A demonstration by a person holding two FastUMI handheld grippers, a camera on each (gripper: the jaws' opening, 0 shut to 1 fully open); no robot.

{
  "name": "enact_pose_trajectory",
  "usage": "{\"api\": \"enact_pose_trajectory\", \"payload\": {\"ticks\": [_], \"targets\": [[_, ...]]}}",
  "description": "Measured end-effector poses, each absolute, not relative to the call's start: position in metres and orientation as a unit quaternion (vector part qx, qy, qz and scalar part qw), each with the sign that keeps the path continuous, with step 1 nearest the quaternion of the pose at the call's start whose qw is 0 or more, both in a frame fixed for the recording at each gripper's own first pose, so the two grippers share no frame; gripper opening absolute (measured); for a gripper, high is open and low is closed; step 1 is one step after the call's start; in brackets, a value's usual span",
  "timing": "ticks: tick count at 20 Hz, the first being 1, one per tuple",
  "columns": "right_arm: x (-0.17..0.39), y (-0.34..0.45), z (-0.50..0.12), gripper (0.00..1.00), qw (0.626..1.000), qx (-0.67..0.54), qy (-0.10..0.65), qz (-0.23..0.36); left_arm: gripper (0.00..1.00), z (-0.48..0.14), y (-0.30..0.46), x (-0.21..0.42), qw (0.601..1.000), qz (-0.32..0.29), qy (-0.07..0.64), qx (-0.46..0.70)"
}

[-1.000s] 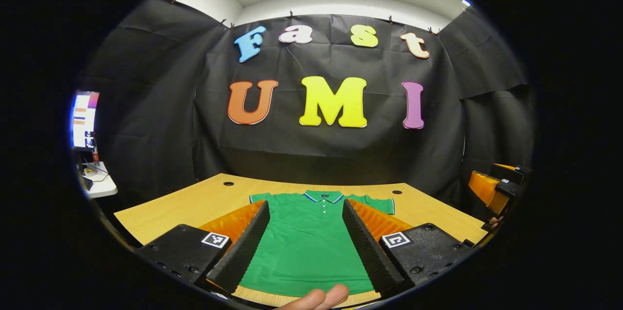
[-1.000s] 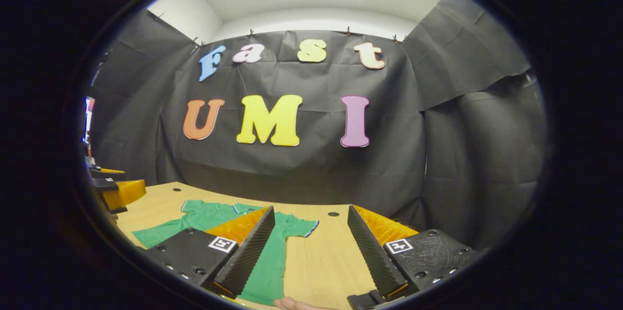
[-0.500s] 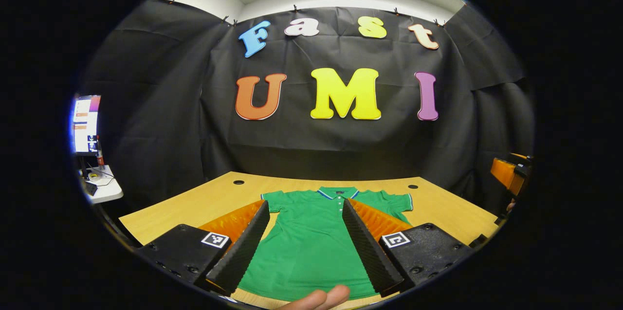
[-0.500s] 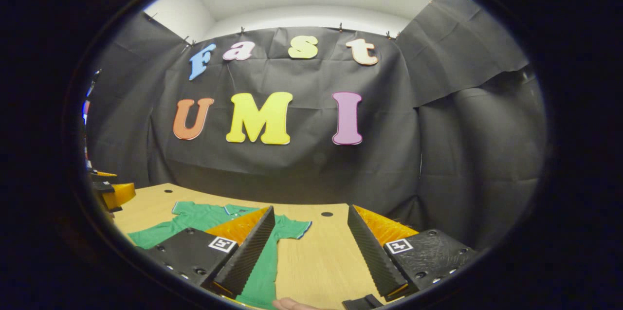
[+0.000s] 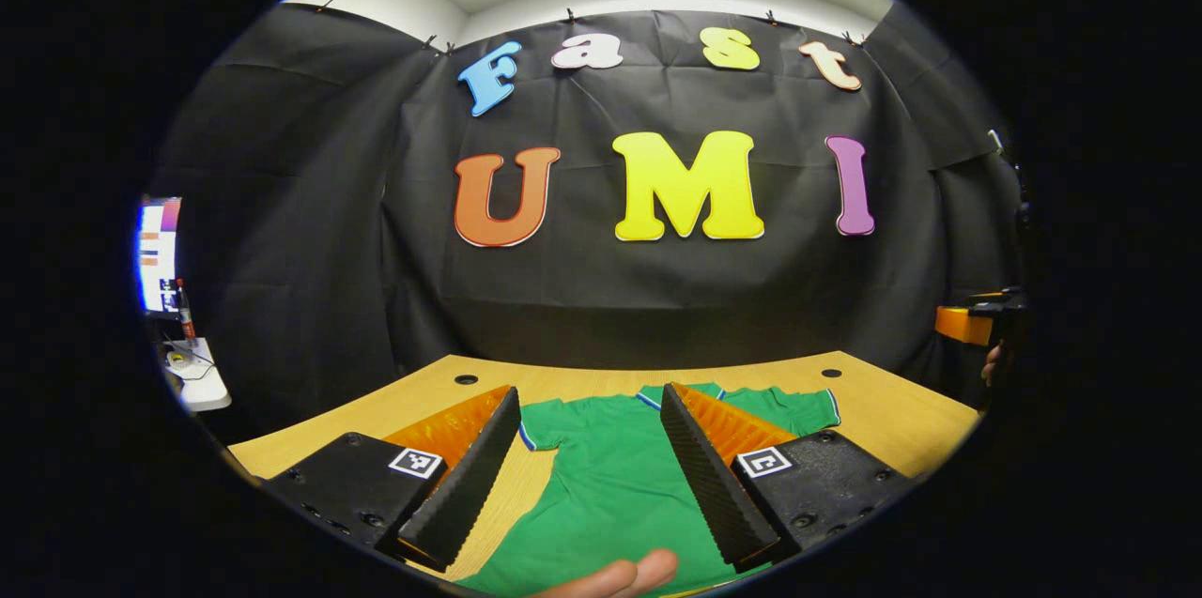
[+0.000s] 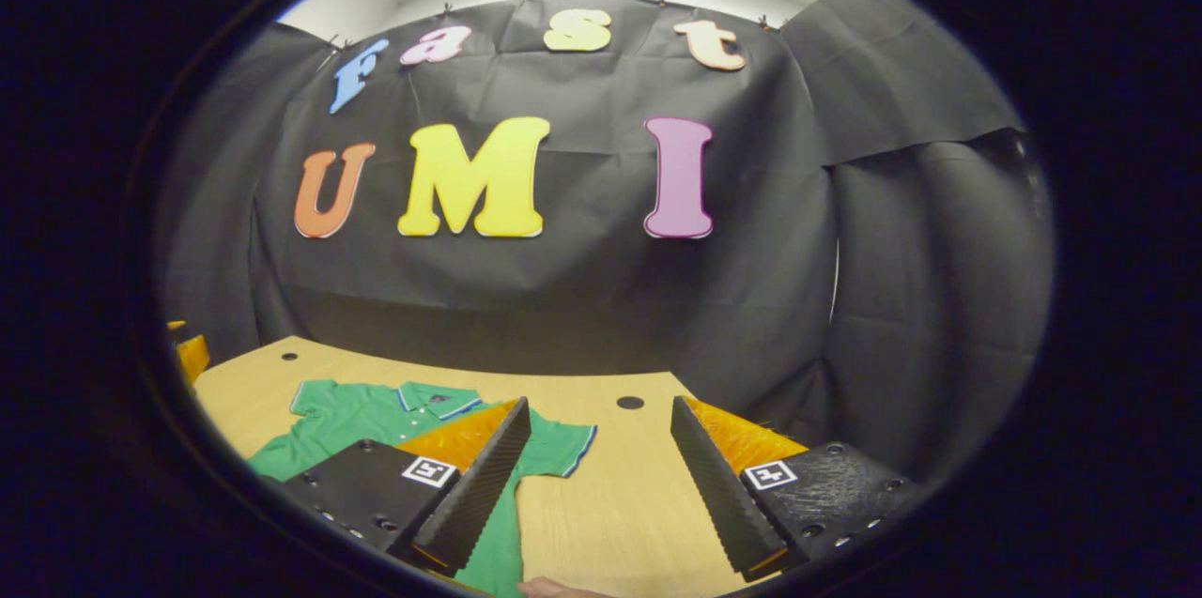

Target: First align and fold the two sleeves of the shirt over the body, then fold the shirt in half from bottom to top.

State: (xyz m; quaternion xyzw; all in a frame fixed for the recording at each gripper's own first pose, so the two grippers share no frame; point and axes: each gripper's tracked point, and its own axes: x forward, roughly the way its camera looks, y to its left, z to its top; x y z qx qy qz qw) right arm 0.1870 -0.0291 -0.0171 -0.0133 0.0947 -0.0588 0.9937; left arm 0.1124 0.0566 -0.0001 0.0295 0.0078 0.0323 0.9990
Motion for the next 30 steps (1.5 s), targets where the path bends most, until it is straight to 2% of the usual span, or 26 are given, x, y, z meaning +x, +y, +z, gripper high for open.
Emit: {"api": "enact_pose_trajectory", "payload": {"ticks": [8,13,21,26,28,30], "targets": [[0.321,-0.026,-0.08,0.95,0.97,0.007,0.235,-0.069,0.98,0.0,0.057,0.14,1.0,0.006,-0.017,0.01],[0.371,-0.029,-0.133,0.95,0.944,-0.001,0.32,-0.082,0.98,-0.012,0.07,0.142,1.0,0.004,-0.007,0.028],[0.383,-0.039,-0.217,0.97,0.874,0.042,0.47,-0.117,0.98,-0.027,0.082,0.141,1.0,0.0,0.011,0.016],[0.369,-0.031,-0.243,0.93,0.817,0.103,0.553,-0.129,0.98,-0.036,0.089,0.142,1.0,0.005,0.022,0.012],[0.367,-0.03,-0.246,0.84,0.797,0.139,0.572,-0.139,0.98,-0.039,0.089,0.141,1.0,0.004,0.027,0.006],[0.369,-0.036,-0.248,0.67,0.789,0.142,0.581,-0.142,0.98,-0.042,0.091,0.14,1.0,0.005,0.031,0.002]]}}
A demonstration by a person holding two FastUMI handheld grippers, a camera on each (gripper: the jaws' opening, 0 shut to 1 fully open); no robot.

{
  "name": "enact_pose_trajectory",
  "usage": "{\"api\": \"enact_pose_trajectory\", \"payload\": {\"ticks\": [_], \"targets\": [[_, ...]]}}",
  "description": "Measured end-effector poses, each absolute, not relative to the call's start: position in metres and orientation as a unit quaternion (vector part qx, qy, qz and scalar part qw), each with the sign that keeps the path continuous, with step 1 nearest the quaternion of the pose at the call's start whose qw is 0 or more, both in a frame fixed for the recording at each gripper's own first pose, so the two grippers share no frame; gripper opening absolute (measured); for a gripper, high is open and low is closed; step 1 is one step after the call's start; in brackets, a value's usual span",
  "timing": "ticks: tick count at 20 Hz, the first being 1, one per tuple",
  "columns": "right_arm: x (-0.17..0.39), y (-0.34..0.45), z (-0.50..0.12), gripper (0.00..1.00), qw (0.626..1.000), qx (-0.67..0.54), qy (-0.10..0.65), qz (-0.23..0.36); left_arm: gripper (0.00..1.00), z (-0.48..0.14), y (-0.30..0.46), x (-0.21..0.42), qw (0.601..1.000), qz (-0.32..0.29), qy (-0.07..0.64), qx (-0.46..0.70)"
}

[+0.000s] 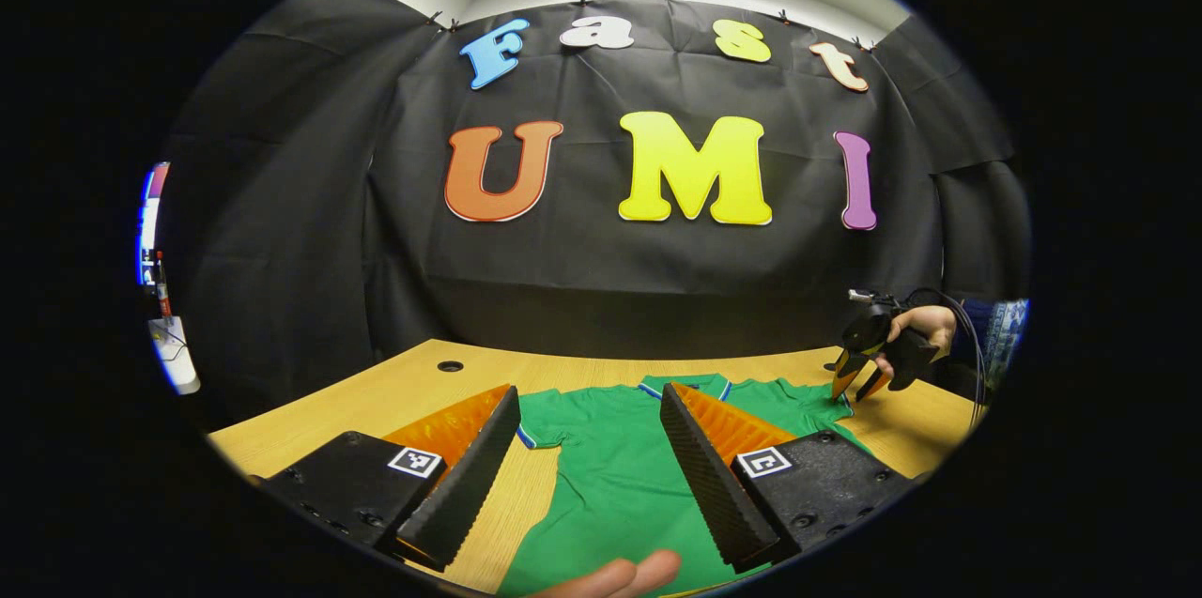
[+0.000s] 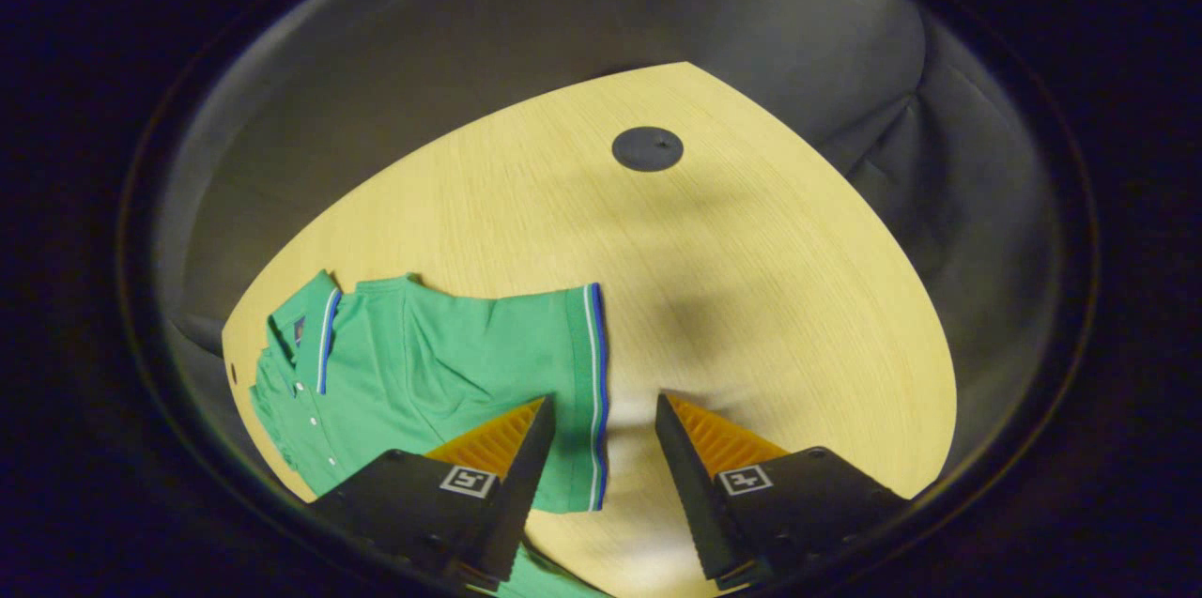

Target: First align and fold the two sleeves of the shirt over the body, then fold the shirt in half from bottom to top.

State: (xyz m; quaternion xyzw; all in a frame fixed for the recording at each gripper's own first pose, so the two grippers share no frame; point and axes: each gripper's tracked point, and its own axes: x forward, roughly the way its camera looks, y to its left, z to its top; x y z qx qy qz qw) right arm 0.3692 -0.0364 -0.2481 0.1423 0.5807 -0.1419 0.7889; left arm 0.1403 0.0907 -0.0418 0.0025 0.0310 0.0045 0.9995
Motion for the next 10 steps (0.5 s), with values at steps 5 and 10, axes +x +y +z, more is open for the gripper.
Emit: {"api": "enact_pose_trajectory", "payload": {"ticks": [5,10], "targets": [[0.373,-0.03,-0.25,0.59,0.77,0.142,0.608,-0.132,1.0,-0.052,0.092,0.141,0.999,0.006,0.045,-0.011],[0.375,-0.022,-0.241,0.37,0.765,0.129,0.618,-0.131,0.98,-0.06,0.091,0.14,0.998,0.004,0.058,-0.015]]}}
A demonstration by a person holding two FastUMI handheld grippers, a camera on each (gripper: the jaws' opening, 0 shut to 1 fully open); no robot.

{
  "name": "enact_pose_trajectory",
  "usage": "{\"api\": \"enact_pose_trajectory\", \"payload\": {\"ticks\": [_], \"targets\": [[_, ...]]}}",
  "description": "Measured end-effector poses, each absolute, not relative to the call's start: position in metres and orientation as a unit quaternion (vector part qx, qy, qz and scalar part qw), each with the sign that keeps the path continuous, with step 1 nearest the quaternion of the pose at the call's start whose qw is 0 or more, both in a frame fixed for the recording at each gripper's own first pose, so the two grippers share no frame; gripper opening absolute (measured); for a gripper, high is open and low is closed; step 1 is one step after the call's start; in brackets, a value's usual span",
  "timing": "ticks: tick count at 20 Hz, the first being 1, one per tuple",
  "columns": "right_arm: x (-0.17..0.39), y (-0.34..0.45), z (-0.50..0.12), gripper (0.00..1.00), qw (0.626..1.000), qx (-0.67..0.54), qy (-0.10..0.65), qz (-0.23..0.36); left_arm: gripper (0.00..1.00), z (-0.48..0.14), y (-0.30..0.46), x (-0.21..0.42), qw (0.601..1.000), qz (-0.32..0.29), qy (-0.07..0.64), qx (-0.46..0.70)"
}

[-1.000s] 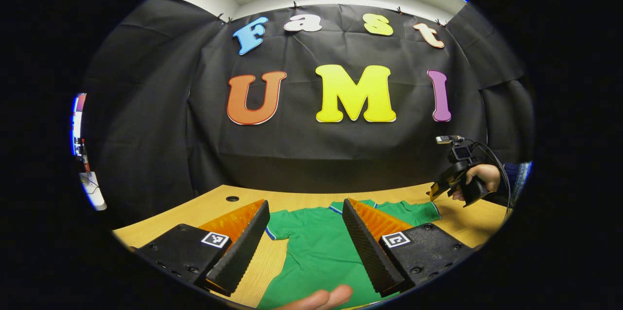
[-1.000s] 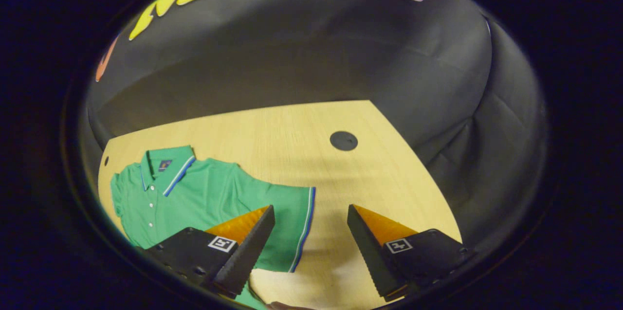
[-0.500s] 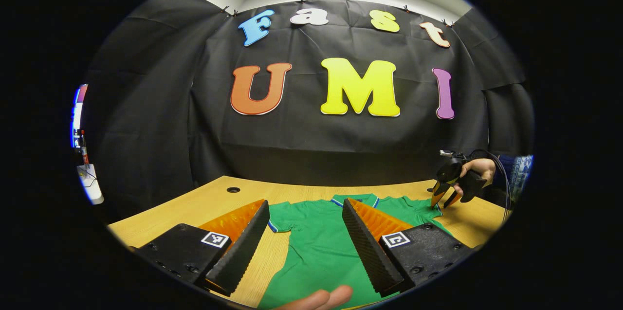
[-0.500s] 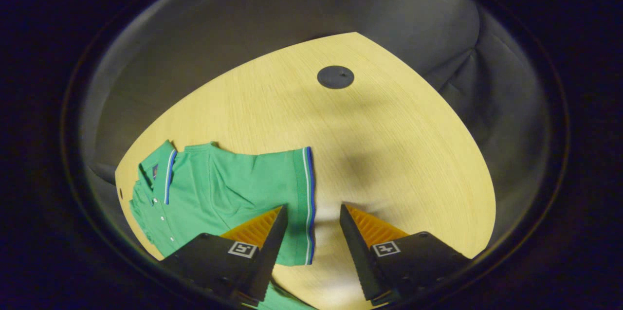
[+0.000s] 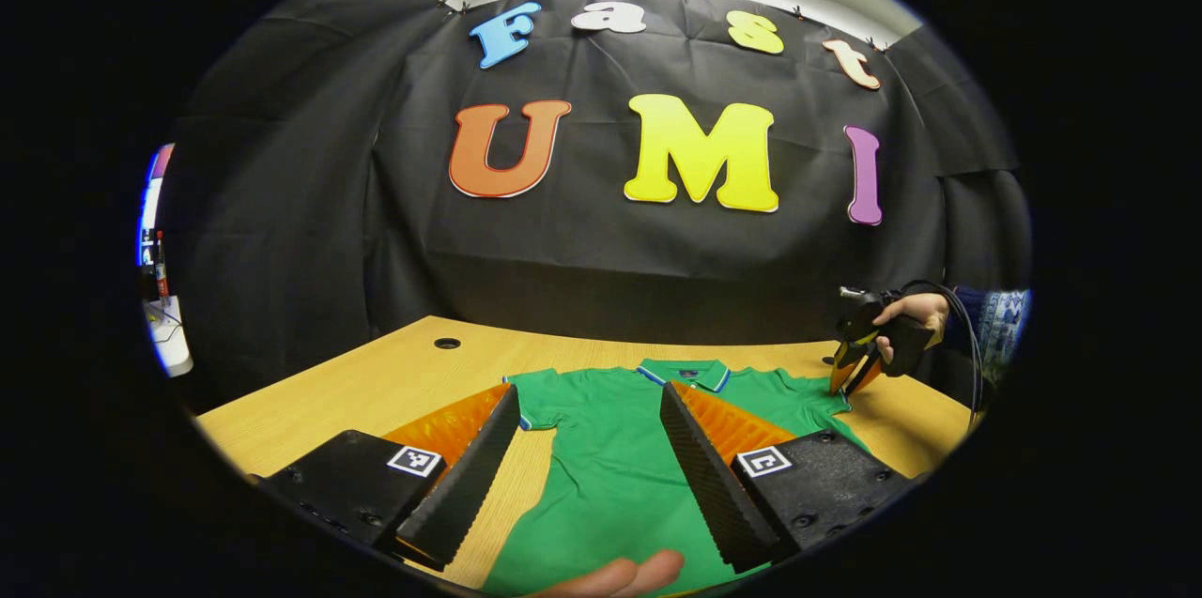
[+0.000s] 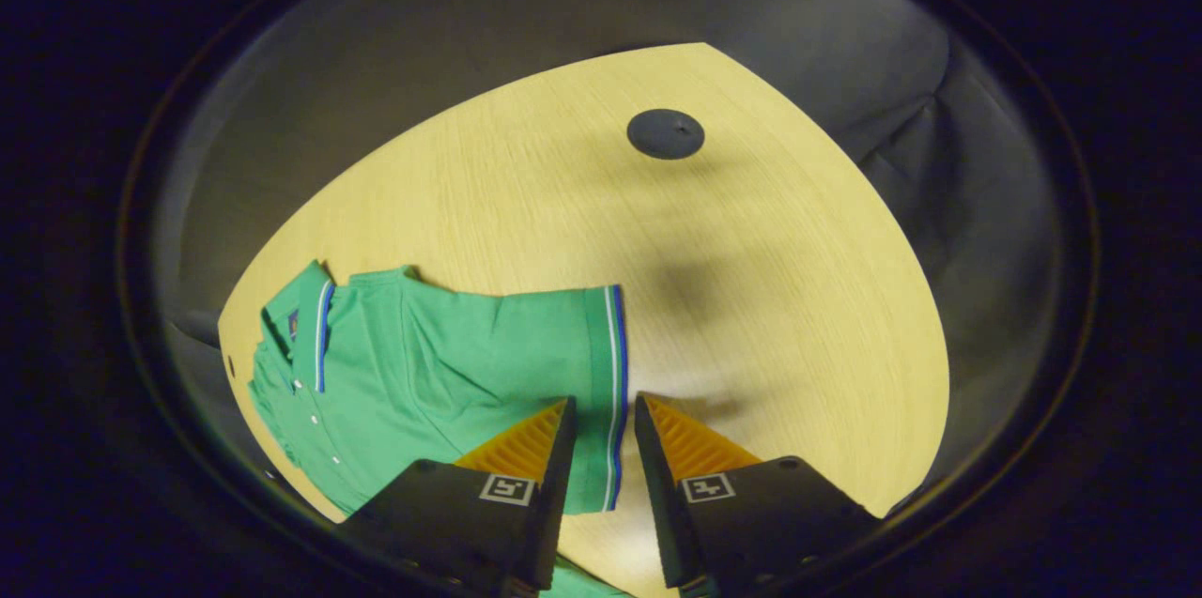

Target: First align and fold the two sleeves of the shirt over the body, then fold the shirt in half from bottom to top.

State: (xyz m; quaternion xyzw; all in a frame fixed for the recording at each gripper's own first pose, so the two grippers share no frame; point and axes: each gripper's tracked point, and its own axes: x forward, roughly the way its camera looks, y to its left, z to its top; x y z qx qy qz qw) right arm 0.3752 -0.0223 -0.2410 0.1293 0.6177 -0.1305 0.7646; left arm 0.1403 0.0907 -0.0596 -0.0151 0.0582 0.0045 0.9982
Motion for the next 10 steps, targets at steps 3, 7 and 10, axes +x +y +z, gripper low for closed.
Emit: {"api": "enact_pose_trajectory", "payload": {"ticks": [3,7,10], "targets": [[0.3763,-0.0184,-0.2498,0.23,0.764,0.125,0.62,-0.13,0.98,-0.0613,0.0914,0.1397,0.998,0.006,0.06,-0.014],[0.3795,-0.0183,-0.2457,0.01,0.767,0.136,0.614,-0.128,0.98,-0.0648,0.0906,0.1399,0.998,0.004,0.065,-0.021],[0.378,-0.0169,-0.2445,0.0,0.767,0.134,0.615,-0.126,0.98,-0.0659,0.0901,0.1376,0.997,0.003,0.068,-0.025]]}}
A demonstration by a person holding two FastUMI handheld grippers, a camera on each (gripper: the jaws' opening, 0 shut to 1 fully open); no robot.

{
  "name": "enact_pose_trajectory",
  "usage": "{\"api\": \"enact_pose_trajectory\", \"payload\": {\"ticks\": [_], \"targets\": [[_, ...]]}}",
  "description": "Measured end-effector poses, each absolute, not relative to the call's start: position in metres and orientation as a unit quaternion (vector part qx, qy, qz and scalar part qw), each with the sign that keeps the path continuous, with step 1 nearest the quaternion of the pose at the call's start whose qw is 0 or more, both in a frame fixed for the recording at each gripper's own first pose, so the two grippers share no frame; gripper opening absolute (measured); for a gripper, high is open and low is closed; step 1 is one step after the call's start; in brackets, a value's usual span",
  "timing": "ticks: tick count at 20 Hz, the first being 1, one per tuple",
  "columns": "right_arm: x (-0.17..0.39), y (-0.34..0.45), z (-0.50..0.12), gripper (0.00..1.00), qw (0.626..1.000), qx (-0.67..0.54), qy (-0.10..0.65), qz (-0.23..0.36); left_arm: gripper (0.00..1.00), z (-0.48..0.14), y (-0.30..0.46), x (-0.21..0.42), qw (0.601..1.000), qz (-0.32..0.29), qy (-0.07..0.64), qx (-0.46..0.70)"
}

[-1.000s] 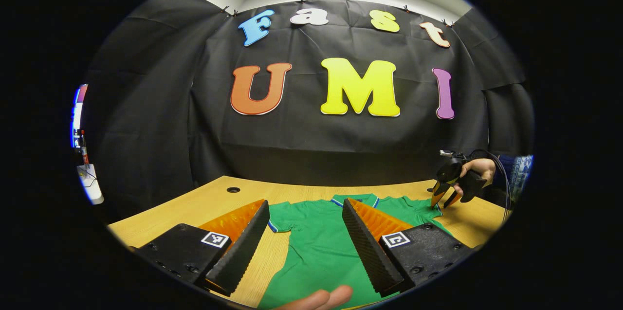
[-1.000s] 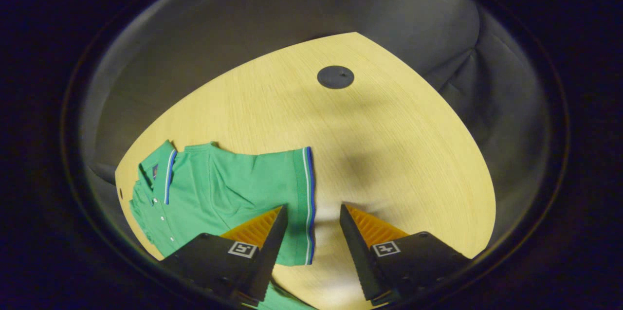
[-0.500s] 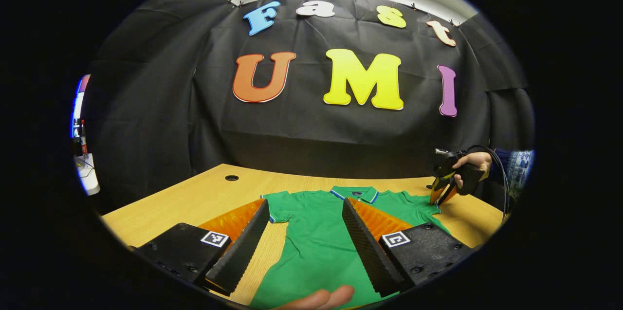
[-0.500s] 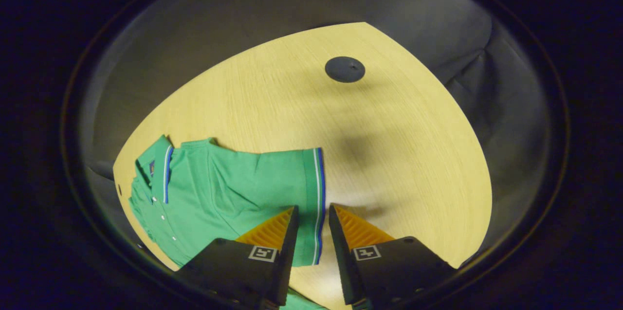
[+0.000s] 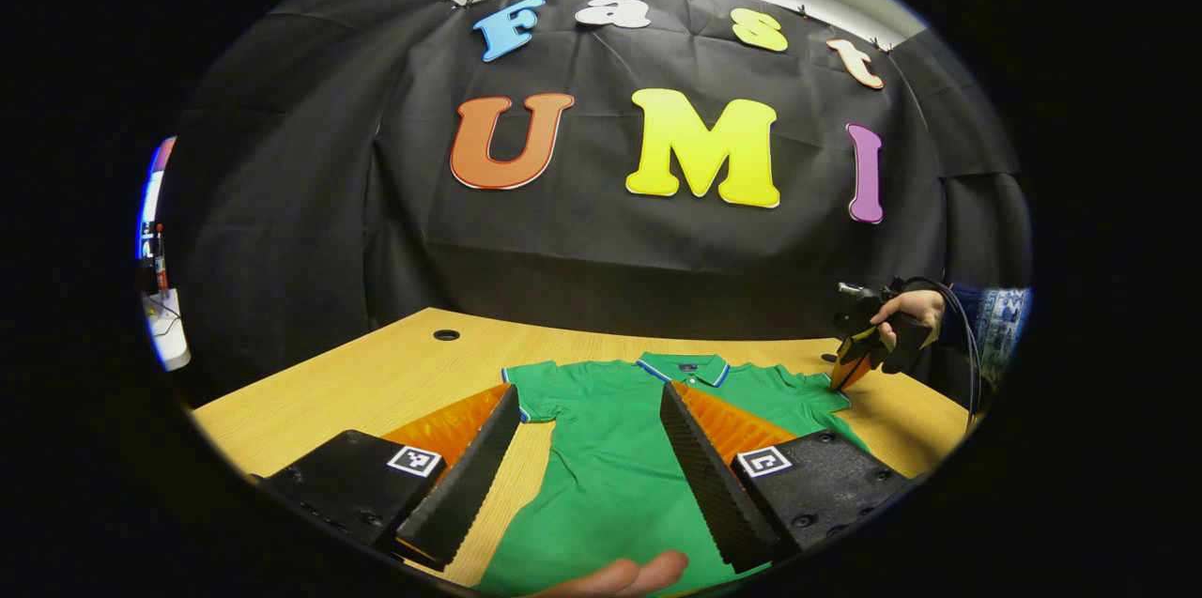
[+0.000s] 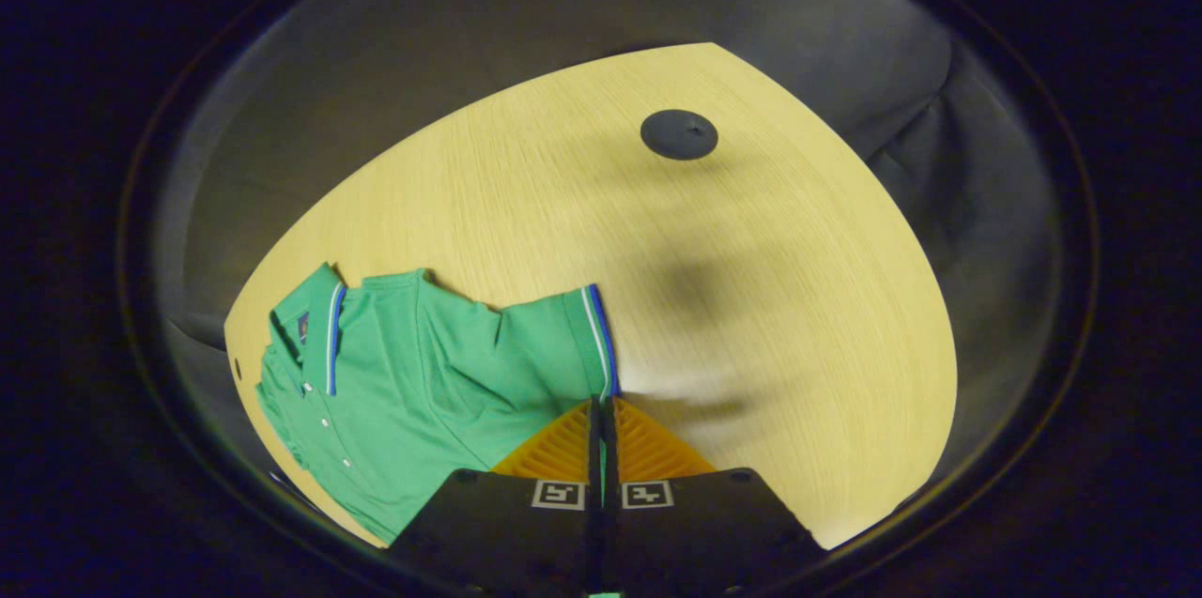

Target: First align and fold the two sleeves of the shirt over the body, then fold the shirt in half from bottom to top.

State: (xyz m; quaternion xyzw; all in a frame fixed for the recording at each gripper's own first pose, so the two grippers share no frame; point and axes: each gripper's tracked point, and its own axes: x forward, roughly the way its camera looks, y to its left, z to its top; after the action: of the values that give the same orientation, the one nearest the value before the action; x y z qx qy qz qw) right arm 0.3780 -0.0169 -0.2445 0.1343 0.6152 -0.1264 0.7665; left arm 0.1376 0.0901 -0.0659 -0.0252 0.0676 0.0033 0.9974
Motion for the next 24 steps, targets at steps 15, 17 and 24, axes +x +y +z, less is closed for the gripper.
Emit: {"api": "enact_pose_trajectory", "payload": {"ticks": [15,17,24], "targets": [[0.379,0.086,-0.191,0.0,0.818,0.03,0.574,-0.019,0.98,-0.071,0.106,0.126,0.997,0.013,0.073,-0.025],[0.379,0.104,-0.193,0.0,0.817,0.025,0.576,-0.007,0.98,-0.074,0.113,0.123,0.997,0.019,0.077,-0.022],[0.375,0.171,-0.2,0.0,0.812,0.031,0.581,0.038,0.98,-0.088,0.132,0.116,0.994,0.034,0.096,-0.03]]}}
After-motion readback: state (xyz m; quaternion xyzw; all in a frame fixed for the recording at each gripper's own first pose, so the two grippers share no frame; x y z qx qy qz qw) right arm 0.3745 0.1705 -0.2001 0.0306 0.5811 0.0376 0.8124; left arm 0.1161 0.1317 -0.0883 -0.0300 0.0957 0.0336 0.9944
